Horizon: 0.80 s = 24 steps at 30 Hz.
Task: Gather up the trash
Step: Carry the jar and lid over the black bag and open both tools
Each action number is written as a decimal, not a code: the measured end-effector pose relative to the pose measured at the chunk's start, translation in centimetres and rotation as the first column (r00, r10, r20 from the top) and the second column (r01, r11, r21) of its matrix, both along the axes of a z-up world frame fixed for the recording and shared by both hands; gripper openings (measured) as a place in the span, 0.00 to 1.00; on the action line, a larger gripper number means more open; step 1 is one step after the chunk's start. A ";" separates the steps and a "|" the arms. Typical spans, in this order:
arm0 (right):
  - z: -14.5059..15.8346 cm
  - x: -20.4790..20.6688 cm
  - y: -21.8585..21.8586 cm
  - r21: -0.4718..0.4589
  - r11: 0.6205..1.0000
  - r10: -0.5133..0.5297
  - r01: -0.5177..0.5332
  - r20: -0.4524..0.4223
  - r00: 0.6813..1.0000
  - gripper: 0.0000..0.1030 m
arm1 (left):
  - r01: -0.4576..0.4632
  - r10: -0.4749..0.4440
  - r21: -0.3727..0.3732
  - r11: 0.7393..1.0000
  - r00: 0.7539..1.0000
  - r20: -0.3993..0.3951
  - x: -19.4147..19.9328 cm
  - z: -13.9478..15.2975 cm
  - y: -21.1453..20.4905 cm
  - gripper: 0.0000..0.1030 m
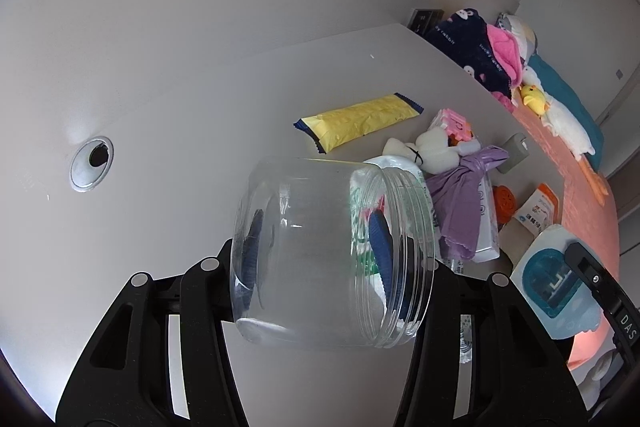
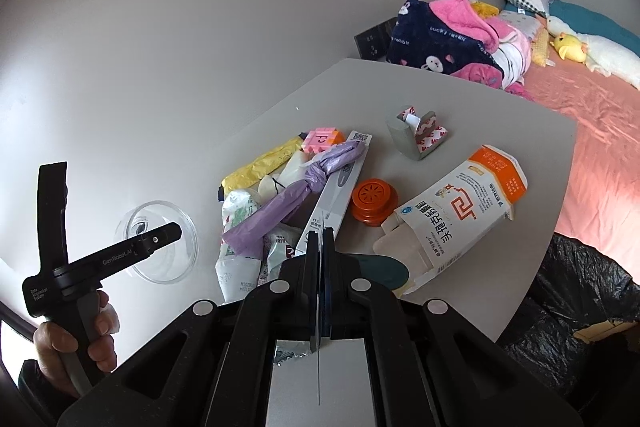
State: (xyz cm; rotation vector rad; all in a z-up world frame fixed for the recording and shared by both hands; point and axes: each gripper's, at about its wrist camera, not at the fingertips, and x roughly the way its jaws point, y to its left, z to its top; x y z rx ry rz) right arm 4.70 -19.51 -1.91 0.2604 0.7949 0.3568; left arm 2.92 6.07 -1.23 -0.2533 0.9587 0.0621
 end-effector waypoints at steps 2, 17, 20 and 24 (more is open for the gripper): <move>0.7 -0.5 -0.4 0.002 1.000 -0.007 0.007 0.020 1.000 0.03 | 0.013 -0.013 0.000 1.000 1.000 0.016 -0.2 0.7 -0.5 0.49; 2.7 -5.1 -6.7 0.010 0.989 -0.146 0.145 0.066 0.987 0.03 | 0.178 -0.178 0.010 0.984 0.981 0.083 -1.4 3.7 -8.1 0.49; 2.8 -6.1 -8.4 0.007 0.983 -0.182 0.182 0.067 0.981 0.03 | 0.222 -0.222 0.008 0.975 0.971 0.088 -1.5 3.9 -10.2 0.49; 2.8 -7.5 -10.7 0.007 0.972 -0.234 0.234 0.064 0.970 0.03 | 0.290 -0.290 0.009 0.957 0.953 0.088 -1.5 3.9 -13.2 0.49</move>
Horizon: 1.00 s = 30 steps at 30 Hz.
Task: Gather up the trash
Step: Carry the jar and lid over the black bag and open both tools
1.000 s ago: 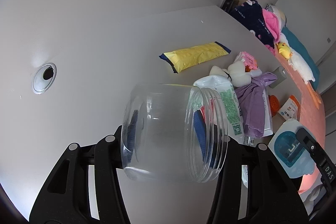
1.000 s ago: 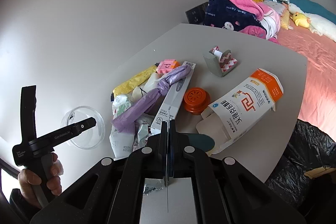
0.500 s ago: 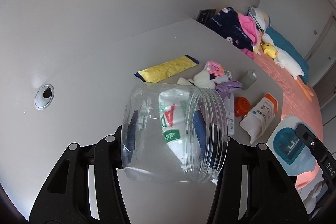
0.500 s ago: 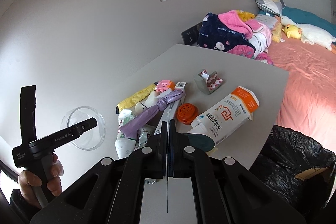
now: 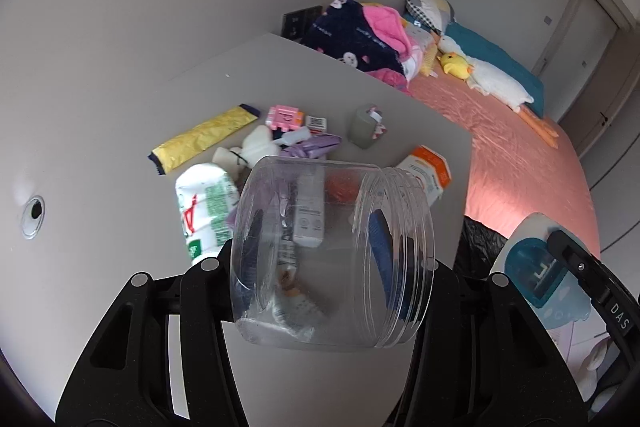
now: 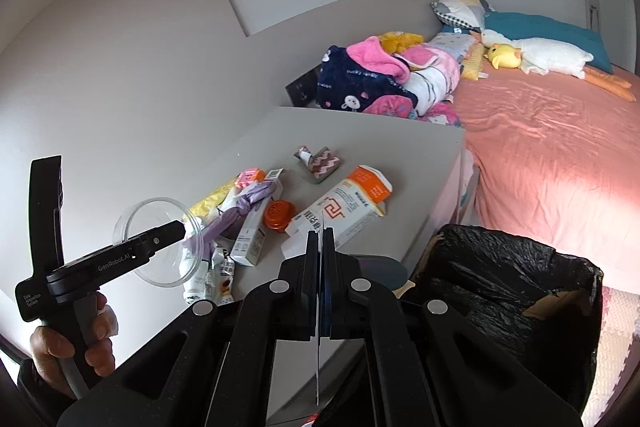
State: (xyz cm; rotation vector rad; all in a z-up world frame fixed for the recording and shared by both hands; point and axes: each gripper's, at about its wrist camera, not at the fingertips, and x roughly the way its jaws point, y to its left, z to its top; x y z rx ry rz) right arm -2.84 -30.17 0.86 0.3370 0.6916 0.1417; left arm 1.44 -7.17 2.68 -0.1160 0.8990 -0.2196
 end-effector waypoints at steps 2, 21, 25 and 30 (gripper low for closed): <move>-0.1 -0.6 -1.2 0.002 1.000 -0.028 0.028 -0.004 1.000 0.03 | 0.032 -0.032 -0.001 0.999 0.999 -0.002 0.0 0.0 -1.4 0.49; -1.8 -5.0 -10.3 -0.017 0.975 -0.224 0.224 -0.129 0.966 0.03 | 0.387 -0.382 0.002 0.922 0.912 -0.151 -0.8 -2.7 -15.1 0.54; -2.6 -5.3 -12.0 -0.039 0.957 -0.291 0.289 -0.190 0.938 0.40 | 0.468 -0.442 0.013 0.883 0.842 -0.310 -0.8 -5.2 -18.0 0.94; -2.6 -6.1 -13.5 -0.041 0.936 -0.351 0.350 -0.169 0.921 0.57 | 0.498 -0.463 0.031 0.866 0.825 -0.325 -1.1 -5.9 -19.3 0.94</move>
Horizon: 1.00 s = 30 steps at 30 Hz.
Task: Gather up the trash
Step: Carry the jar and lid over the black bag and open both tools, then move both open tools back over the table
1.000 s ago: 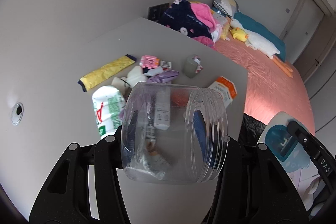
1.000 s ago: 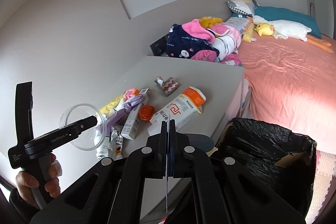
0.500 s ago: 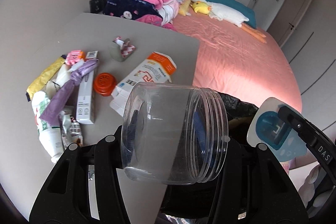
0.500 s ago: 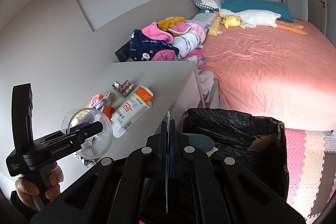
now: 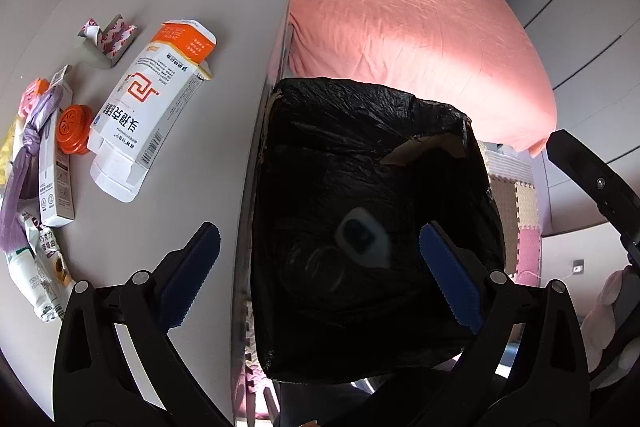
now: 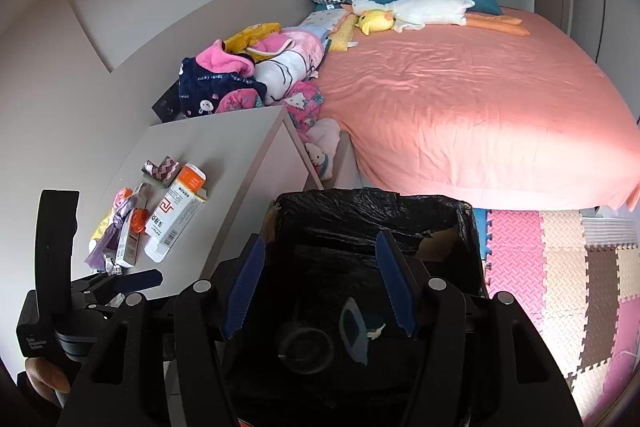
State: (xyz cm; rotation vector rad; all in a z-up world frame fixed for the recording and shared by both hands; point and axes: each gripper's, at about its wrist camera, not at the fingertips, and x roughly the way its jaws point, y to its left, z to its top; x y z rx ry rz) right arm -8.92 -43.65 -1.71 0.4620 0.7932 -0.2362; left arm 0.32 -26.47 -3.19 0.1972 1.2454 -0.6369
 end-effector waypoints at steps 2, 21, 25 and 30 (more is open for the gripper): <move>0.0 0.0 -0.3 0.005 1.000 -0.006 0.006 0.000 1.000 0.57 | 0.007 -0.007 0.007 1.000 1.000 0.018 0.1 0.2 -0.3 0.94; -0.1 0.3 0.8 0.008 1.000 0.021 -0.021 0.002 1.000 0.57 | 0.001 -0.001 0.006 1.000 1.000 0.031 0.3 0.6 0.3 0.94; 0.1 0.9 1.7 0.005 0.999 0.048 -0.048 0.005 0.999 0.57 | -0.024 0.024 0.005 1.000 0.999 0.039 0.3 0.9 1.3 0.94; 0.0 1.9 3.5 0.003 0.995 0.096 -0.096 -0.003 0.995 0.57 | -0.073 0.073 0.001 0.997 0.996 0.046 0.4 1.0 3.5 0.94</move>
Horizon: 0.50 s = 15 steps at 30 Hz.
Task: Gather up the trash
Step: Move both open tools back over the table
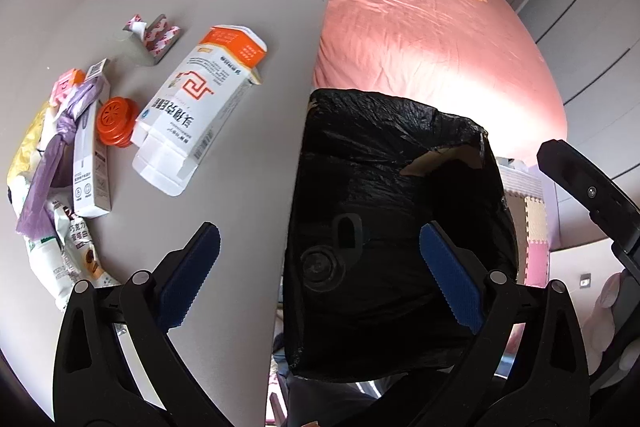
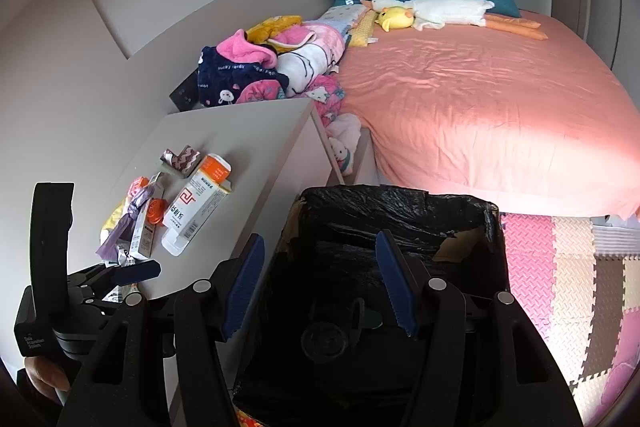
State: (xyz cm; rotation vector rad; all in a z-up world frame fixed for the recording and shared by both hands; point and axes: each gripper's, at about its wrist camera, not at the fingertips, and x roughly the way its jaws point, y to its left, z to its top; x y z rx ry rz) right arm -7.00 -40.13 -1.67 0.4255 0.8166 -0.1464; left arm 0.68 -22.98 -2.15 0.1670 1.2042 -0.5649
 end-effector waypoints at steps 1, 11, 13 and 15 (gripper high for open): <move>0.0 0.2 0.4 0.000 1.000 0.012 -0.012 -0.001 1.000 0.57 | -0.012 0.012 0.001 1.000 1.000 0.002 0.0 0.0 0.5 0.94; -0.1 2.5 4.7 0.012 0.992 0.124 -0.124 -0.004 0.992 0.61 | -0.153 0.153 0.004 0.988 0.988 0.018 0.3 0.1 6.8 0.94; -0.1 3.0 5.7 0.018 0.990 0.143 -0.143 -0.004 0.990 0.64 | -0.180 0.180 0.007 0.984 0.984 0.022 0.3 0.2 8.0 0.94; -0.1 3.4 6.5 0.023 0.987 0.158 -0.158 -0.003 0.987 0.67 | -0.204 0.204 0.009 0.979 0.979 0.023 0.3 0.1 9.2 0.94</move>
